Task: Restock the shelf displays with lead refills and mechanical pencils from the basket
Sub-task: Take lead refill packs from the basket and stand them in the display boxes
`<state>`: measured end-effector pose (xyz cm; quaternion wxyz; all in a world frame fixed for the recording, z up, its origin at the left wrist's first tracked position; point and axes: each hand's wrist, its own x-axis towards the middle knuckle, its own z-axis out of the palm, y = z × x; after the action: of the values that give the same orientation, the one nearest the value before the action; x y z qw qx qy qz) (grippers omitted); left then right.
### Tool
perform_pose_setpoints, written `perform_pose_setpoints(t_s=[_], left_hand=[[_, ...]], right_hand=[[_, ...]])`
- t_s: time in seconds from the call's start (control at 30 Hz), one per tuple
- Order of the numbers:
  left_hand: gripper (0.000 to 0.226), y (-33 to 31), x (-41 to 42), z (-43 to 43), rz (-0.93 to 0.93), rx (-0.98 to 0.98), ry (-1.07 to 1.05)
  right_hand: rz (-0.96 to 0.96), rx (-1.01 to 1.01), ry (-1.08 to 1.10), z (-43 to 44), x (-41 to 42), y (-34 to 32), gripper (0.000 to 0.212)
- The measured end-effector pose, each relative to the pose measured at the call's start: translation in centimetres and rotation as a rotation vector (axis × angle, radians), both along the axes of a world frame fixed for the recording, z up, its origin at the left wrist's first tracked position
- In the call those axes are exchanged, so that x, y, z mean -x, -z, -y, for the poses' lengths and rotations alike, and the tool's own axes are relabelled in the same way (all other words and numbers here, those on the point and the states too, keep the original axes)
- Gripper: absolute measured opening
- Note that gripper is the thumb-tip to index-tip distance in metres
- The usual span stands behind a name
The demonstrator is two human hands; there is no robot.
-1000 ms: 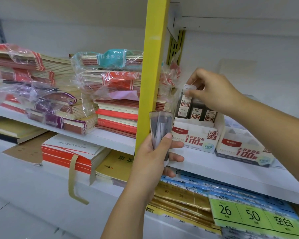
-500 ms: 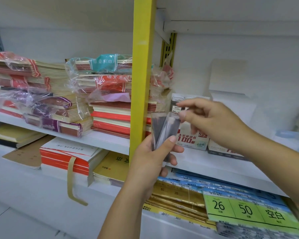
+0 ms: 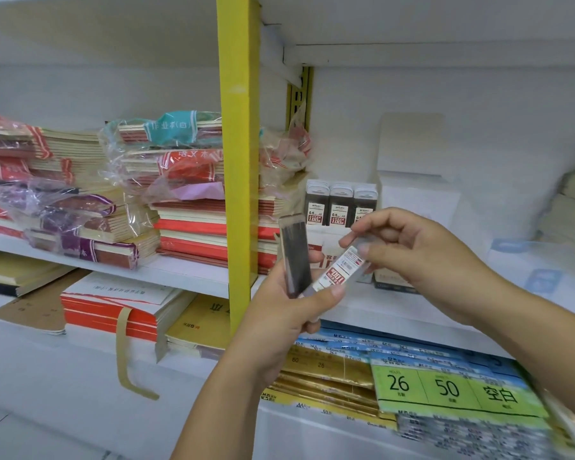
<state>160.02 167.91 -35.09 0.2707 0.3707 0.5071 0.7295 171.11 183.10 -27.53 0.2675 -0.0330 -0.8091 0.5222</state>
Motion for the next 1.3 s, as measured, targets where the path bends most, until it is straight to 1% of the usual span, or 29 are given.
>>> perform_pose_setpoints(t_s=[0.13, 0.2, 0.23, 0.3, 0.4, 0.47, 0.53, 0.63, 0.7, 0.77, 0.83, 0.9, 0.97, 1.03, 1.13, 1.27, 1.3], left_hand=[[0.038, 0.1, 0.1, 0.1, 0.049, -0.048, -0.001], [0.037, 0.1, 0.2, 0.3, 0.058, -0.069, -0.039], [0.039, 0.0, 0.1, 0.3, 0.067, -0.080, -0.060], [0.041, -0.1, 0.1, 0.3, 0.094, -0.094, -0.105], [0.029, -0.1, 0.1, 0.2, 0.104, -0.083, -0.141], [0.024, -0.2, 0.0, 0.1, 0.097, -0.074, -0.135], [0.025, -0.4, -0.1, 0.1, 0.086, -0.071, -0.118], [0.023, -0.5, -0.1, 0.0, 0.056, -0.062, -0.099], [0.020, -0.6, -0.2, -0.1, 0.066, -0.059, -0.121], [0.018, -0.6, 0.0, -0.1, 0.115, -0.065, -0.157], [0.018, -0.7, 0.2, 0.1, 0.139, -0.069, -0.191], [0.015, -0.7, 0.6, 0.3, 0.122, -0.059, -0.221], [0.014, -0.7, 1.0, 0.6, 0.094, -0.041, -0.250], [0.014, -0.6, 1.3, 0.7, 0.056, -0.027, -0.269], [0.015, -0.5, 1.6, 0.9, 0.020, -0.019, -0.286], [0.015, -0.4, 2.1, 1.2, 0.012, -0.026, -0.332], [0.015, -0.4, 2.2, 1.2, 0.014, -0.030, -0.341]], right_hand=[[-0.106, 0.035, 0.122, 0.0, -0.8, 0.0, 0.027], [-0.109, 0.072, 0.126, 0.0, -1.2, 0.0, 0.029], [-0.085, 0.071, 0.119, 0.0, -1.3, 0.0, 0.032], [0.008, 0.004, 0.106, 0.1, -1.4, 0.1, 0.037], [0.132, -0.128, 0.075, 0.4, -1.4, 0.2, 0.040], [0.148, -0.151, 0.049, 0.8, -1.2, 0.2, 0.037], [0.163, -0.192, 0.024, 1.1, -0.8, 0.0, 0.039], [0.256, -0.271, -0.058, 1.2, -0.3, -0.2, 0.059], [0.264, -0.278, -0.069, 1.2, 0.0, -0.7, 0.065], [0.145, -0.236, 0.011, 1.2, 0.5, -1.9, 0.059], [-0.067, -0.221, 0.121, 0.9, 1.1, -3.4, 0.047], [-0.234, -0.319, 0.217, 0.7, 2.2, -4.8, 0.040], [-0.293, -0.435, 0.282, 0.6, 3.9, -5.3, 0.040], [-0.261, -0.558, 0.318, 0.6, 5.6, -5.0, 0.039], [-0.126, -0.730, 0.364, 0.1, 7.9, -4.1, 0.034], [0.005, -0.761, 0.374, -1.2, 9.6, -3.4, 0.033], [0.028, -0.804, 0.402, -1.5, 9.8, -3.3, 0.031]])
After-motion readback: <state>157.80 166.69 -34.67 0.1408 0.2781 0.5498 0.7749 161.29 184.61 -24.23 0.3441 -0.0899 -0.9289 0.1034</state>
